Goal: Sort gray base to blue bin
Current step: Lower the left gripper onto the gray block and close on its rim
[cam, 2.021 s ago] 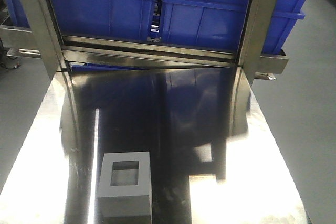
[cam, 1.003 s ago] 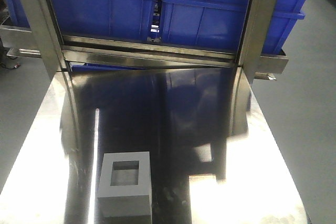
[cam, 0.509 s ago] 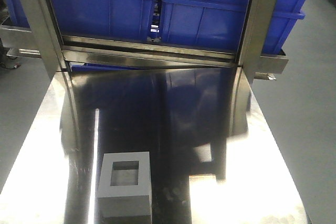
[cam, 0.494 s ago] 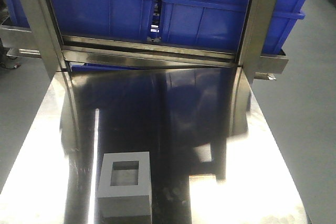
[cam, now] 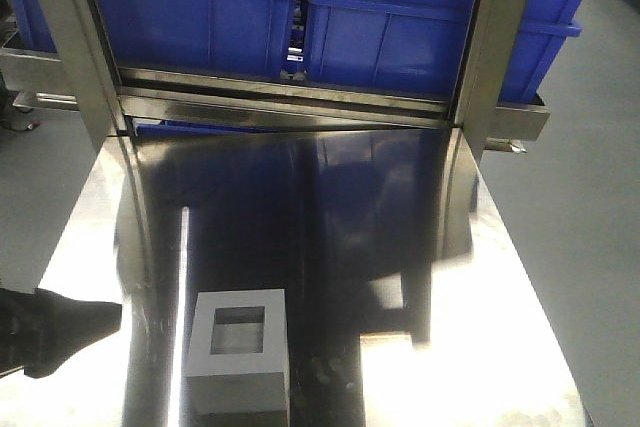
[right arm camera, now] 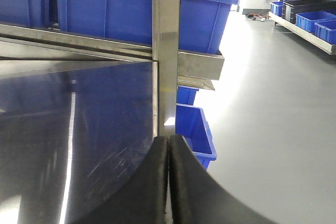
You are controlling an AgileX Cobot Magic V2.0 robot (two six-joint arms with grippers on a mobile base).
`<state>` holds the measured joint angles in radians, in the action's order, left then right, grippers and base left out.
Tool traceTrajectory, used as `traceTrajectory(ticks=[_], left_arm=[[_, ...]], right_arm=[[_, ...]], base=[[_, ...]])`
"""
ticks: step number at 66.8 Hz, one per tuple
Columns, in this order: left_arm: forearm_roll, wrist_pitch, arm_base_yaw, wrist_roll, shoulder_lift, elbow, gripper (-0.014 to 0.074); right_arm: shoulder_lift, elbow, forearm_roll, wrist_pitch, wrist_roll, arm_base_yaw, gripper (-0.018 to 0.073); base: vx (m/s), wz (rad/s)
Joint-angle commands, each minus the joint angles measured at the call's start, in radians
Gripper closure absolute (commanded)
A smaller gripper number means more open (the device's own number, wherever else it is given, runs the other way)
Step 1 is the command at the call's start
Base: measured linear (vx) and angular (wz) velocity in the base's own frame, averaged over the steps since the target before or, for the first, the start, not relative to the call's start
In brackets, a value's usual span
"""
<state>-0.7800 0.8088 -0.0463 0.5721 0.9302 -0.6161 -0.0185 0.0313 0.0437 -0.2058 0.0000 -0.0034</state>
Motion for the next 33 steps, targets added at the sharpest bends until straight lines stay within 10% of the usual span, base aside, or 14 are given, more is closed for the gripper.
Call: traceTrajectory(ticks=[1, 14, 33], left_arm=[[-0.057, -0.028, -0.062, 0.012, 0.06, -0.067, 0.0127], [0.091, -0.118, -0.231, -0.155, 0.171, -0.157, 0.0127], [0.626, -0.124, -0.459, -0.755, 0.333, -0.3, 0.0127]], right_arm=[[-0.007, 0.006, 0.009, 0.08, -0.012, -0.002, 0.0564], [-0.007, 0.006, 0.009, 0.08, -0.012, -0.002, 0.0564], [-0.007, 0.006, 0.009, 0.079, -0.012, -0.002, 0.0564]], base=[[0.0, 0.0], [0.0, 0.0], [0.0, 0.0]])
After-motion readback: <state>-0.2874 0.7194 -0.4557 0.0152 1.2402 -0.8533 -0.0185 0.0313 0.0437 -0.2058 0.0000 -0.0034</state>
